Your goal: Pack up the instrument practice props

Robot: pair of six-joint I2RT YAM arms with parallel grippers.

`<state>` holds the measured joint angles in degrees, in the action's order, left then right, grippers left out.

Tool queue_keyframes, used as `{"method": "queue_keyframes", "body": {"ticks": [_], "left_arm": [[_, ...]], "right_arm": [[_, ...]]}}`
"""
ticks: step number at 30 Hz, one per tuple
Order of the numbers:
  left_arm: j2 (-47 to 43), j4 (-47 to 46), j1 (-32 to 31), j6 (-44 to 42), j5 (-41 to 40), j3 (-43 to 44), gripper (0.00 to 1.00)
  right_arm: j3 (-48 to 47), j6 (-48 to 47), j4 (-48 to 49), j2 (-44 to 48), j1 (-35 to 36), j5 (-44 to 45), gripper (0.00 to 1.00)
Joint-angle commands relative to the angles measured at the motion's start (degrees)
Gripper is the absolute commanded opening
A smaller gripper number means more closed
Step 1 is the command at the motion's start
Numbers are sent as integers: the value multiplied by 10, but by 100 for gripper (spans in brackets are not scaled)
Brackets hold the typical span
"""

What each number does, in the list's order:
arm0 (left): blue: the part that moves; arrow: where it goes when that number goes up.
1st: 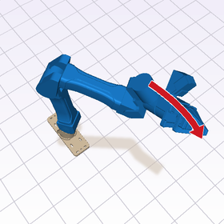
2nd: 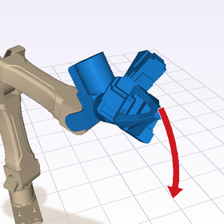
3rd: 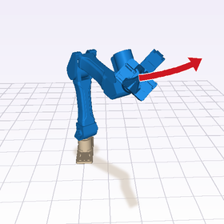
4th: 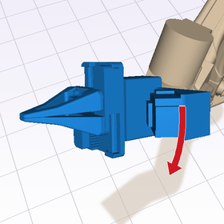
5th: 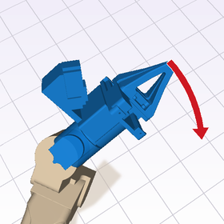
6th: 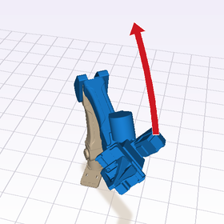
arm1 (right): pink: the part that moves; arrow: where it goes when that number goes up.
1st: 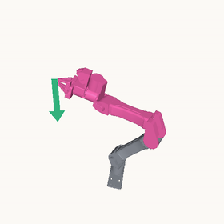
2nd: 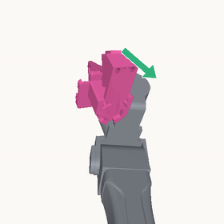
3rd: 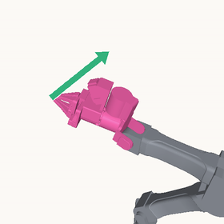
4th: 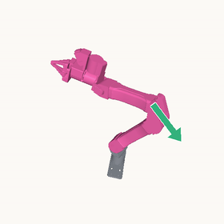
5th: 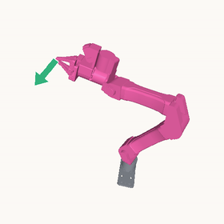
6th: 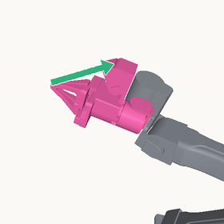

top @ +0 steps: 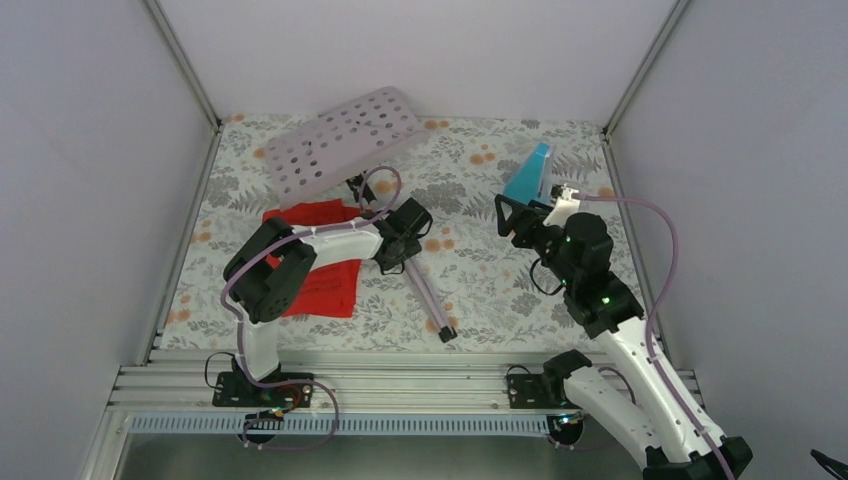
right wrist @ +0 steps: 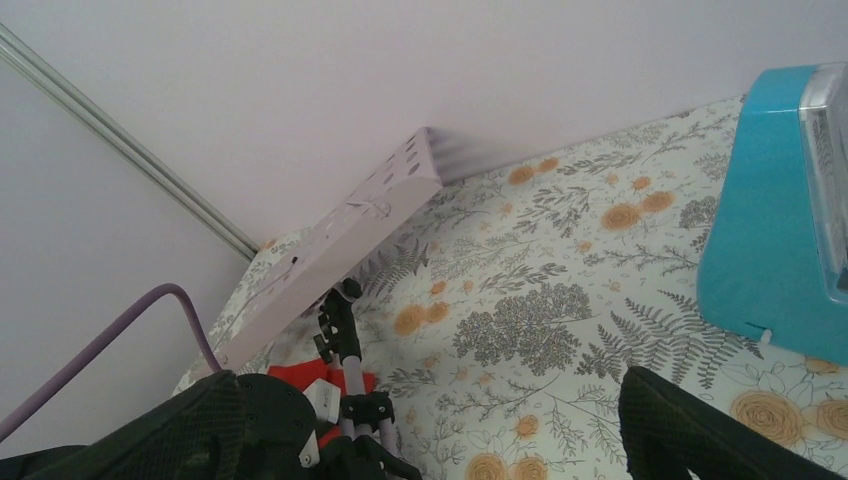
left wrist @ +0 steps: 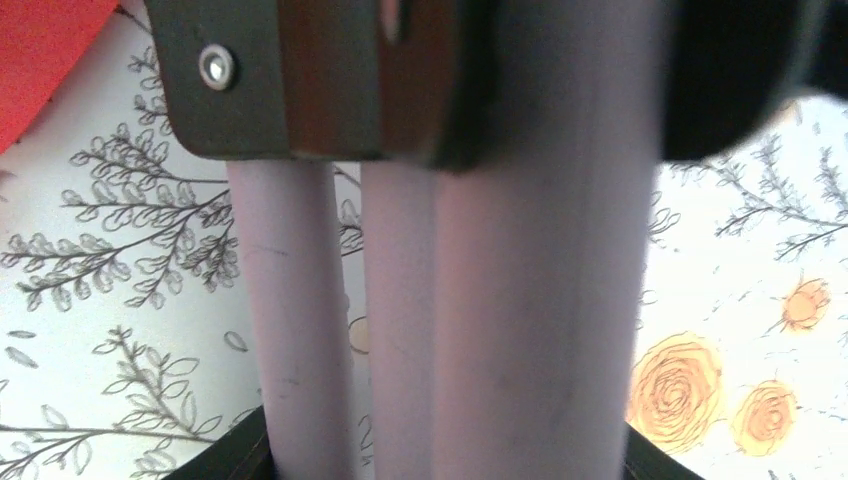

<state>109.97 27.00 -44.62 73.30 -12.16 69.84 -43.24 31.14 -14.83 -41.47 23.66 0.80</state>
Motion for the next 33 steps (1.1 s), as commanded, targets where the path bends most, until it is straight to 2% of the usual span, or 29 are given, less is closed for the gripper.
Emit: {"method": "queue_keyframes", "body": {"ticks": [1, 5, 11, 13, 16, 17, 20, 25, 28, 30, 33], "left_arm": [[-11, -116, 3, -16, -119, 11, 56], [-9, -122, 3, -22, -110, 10, 65], [-18, -137, 3, -37, -97, 4, 72], [-33, -147, 3, -51, -98, -3, 79], [-64, -184, 3, -103, -80, -20, 98], [-77, -199, 3, -127, -73, -26, 100], [-125, -233, 3, -191, -61, -50, 100], [-204, -247, 20, -326, -31, -71, 100], [-260, -246, 68, -396, 0, -101, 100], [-306, -231, 124, -416, 3, -129, 100], [-392, -267, 278, -414, 77, -219, 100]], "right_arm": [[8, -11, -1, 9, 2, 16, 88], [13, -7, 1, 11, 2, 14, 88], [12, -5, -3, 15, 2, 21, 89], [11, -7, -2, 18, 2, 24, 89], [2, -34, -2, 16, 2, 30, 90], [-7, -50, -9, 12, 2, 38, 93], [-49, -96, -40, -10, 2, 83, 100], [-90, -147, -49, -44, -10, 104, 100], [-93, -165, -36, -75, -56, 82, 100], [-86, -161, -21, -99, -126, 32, 99], [-55, -133, 20, -131, -262, -82, 100]]}}
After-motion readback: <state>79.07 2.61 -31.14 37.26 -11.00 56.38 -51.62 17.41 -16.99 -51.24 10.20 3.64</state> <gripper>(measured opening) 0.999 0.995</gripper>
